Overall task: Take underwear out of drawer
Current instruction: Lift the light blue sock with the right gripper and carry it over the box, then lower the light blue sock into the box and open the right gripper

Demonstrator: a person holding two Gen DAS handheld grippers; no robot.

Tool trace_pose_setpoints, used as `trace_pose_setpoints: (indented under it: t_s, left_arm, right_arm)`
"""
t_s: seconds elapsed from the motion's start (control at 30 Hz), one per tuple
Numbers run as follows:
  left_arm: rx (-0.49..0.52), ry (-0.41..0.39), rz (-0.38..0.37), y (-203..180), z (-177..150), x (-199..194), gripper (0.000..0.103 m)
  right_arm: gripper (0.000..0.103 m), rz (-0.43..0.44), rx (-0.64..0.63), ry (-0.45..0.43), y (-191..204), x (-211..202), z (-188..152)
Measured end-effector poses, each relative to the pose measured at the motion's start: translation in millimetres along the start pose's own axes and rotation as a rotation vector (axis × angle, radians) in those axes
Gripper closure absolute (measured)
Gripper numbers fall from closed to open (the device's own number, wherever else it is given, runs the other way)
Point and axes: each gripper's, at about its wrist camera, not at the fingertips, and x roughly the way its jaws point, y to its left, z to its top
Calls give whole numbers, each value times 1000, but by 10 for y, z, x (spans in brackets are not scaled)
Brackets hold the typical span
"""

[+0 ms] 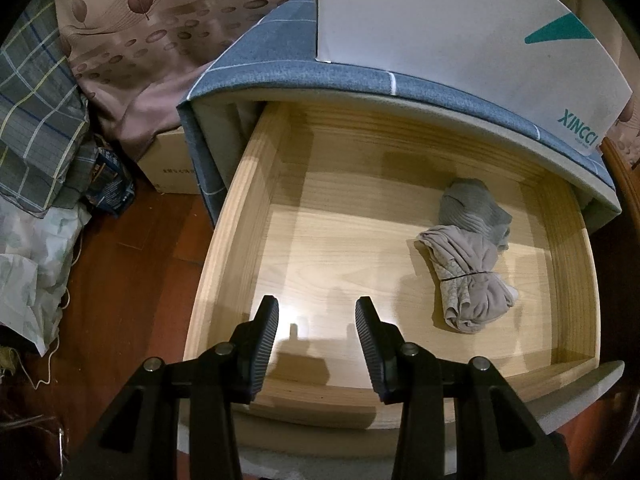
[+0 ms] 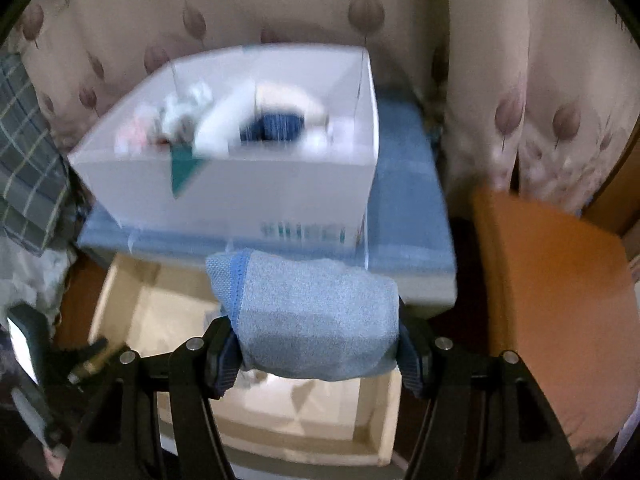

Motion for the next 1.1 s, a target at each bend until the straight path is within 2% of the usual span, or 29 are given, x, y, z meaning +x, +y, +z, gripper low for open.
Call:
trace_pose_setpoints:
  t_s: [0.33,0.5,0.87,1.1]
  left_arm:
    - [-7,3,1,14,2,3,62]
    - [-9,4,3,35,3,6,62]
    - [-34,3,-1,98,19,23,62]
    - [-45,6,-4,120,25,33,62]
  right_arm:
    - [42,-9,-19,-130,34,-291,840]
    - [42,-9,-24,-119,123,-108,1130]
    - [41,-10,-45,-14,255,566,1213]
    - [39,-23,-43,30,270,837,1213]
